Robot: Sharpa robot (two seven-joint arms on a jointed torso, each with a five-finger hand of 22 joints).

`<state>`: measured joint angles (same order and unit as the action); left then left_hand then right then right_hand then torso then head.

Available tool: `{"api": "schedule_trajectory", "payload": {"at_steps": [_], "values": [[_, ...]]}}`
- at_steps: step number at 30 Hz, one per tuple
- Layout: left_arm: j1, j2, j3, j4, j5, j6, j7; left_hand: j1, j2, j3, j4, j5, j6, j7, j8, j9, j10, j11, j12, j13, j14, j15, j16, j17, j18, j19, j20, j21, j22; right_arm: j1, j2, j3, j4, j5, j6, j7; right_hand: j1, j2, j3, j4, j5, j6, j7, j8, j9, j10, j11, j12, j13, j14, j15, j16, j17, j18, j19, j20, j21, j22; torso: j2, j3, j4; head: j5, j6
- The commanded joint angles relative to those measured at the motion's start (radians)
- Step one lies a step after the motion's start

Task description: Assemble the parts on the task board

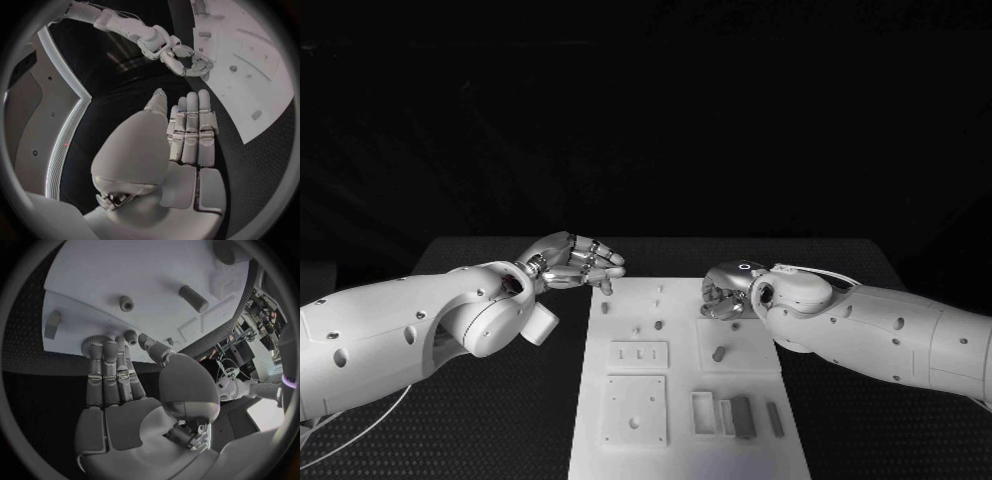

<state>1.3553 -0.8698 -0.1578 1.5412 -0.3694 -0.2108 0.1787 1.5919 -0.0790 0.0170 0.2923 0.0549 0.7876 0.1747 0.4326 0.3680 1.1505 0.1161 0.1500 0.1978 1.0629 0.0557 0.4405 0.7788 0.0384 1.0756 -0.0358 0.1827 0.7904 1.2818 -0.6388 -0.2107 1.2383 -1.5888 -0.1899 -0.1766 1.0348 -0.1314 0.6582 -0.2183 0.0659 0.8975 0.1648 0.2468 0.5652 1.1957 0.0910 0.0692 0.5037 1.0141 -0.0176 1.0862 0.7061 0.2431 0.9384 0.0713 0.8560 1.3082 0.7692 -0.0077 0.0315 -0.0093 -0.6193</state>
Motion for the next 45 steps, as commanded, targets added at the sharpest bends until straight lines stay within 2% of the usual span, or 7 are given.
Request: {"api": "schedule_trajectory", "payload": {"at_steps": [1, 10, 25, 33, 45], "values": [[0.003, 0.001, 0.001, 0.003, 0.009, 0.016, 0.007, -0.010, -0.001, 0.003, 0.000, -0.004, 0.003, 0.006, -0.005, 0.000, 0.000, 0.005, -0.004, 0.002, -0.008, -0.001, -0.004, 0.001, 0.011, -0.001, -0.009, -0.005, 0.001, -0.001, 0.001, 0.000, -0.004, -0.024, 0.005, -0.007, -0.001, 0.004, 0.001, -0.007, 0.002, 0.006, 0.000, 0.005, -0.002, 0.009, -0.002, 0.003, -0.002, 0.007, 0.001, 0.004, -0.001, 0.019, 0.006, -0.002, 0.002, 0.015, 0.001, -0.0009, 0.0004, -0.001, -0.004], [0.003, 0.002, 0.001, 0.002, 0.012, 0.017, 0.006, -0.012, -0.001, 0.004, -0.001, -0.004, 0.003, 0.006, -0.005, 0.001, 0.000, 0.005, -0.005, 0.002, -0.008, -0.001, -0.005, 0.002, 0.011, -0.001, -0.009, -0.005, 0.002, -0.008, 0.013, -0.001, -0.020, -0.025, 0.007, -0.004, -0.001, 0.002, 0.001, -0.008, 0.002, 0.008, -0.001, 0.006, -0.002, 0.012, -0.002, 0.004, -0.006, 0.008, 0.001, 0.005, -0.002, 0.019, 0.008, -0.002, 0.002, 0.015, 0.001, -0.0008, 0.0008, 0.000, -0.007], [0.003, 0.005, 0.001, 0.000, 0.014, 0.018, 0.006, -0.013, -0.001, 0.006, -0.001, -0.004, 0.004, 0.005, -0.005, 0.001, 0.000, 0.005, -0.007, 0.004, -0.009, -0.001, -0.005, 0.003, 0.011, -0.002, -0.009, -0.006, 0.003, -0.023, 0.029, -0.002, -0.036, -0.025, 0.013, 0.000, 0.002, -0.001, 0.001, -0.012, 0.002, 0.012, -0.002, 0.008, -0.004, 0.018, -0.004, 0.005, -0.016, 0.012, -0.001, 0.011, -0.003, 0.019, 0.015, -0.005, 0.005, 0.016, 0.002, -0.0001, -0.0004, 0.000, -0.020], [0.003, 0.005, 0.001, -0.002, 0.014, 0.017, 0.006, -0.013, 0.000, 0.007, -0.001, -0.004, 0.004, 0.005, -0.006, 0.002, 0.001, 0.005, -0.008, 0.004, -0.009, -0.001, -0.006, 0.004, 0.011, -0.001, -0.009, -0.006, 0.003, -0.031, 0.034, -0.003, -0.041, -0.040, 0.019, 0.002, 0.017, 0.006, 0.005, -0.031, 0.002, 0.023, -0.007, 0.014, -0.003, 0.033, -0.009, 0.011, -0.024, 0.016, -0.005, 0.016, -0.006, 0.019, 0.020, -0.008, 0.007, 0.016, 0.002, -0.0001, -0.0005, 0.001, -0.023], [0.003, 0.006, 0.001, -0.002, 0.014, 0.017, 0.005, -0.013, 0.000, 0.008, -0.001, -0.004, 0.004, 0.005, -0.006, 0.002, 0.001, 0.005, -0.008, 0.005, -0.009, -0.001, -0.006, 0.005, 0.011, -0.002, -0.009, -0.007, 0.003, -0.035, 0.044, -0.008, -0.055, -0.055, 0.008, -0.002, 0.032, 0.003, 0.007, -0.049, 0.002, 0.031, -0.010, 0.019, -0.003, 0.044, -0.012, 0.014, -0.033, 0.020, -0.009, 0.022, -0.009, 0.019, 0.026, -0.010, 0.009, 0.017, 0.004, -0.0005, 0.0004, 0.003, -0.022]]}}
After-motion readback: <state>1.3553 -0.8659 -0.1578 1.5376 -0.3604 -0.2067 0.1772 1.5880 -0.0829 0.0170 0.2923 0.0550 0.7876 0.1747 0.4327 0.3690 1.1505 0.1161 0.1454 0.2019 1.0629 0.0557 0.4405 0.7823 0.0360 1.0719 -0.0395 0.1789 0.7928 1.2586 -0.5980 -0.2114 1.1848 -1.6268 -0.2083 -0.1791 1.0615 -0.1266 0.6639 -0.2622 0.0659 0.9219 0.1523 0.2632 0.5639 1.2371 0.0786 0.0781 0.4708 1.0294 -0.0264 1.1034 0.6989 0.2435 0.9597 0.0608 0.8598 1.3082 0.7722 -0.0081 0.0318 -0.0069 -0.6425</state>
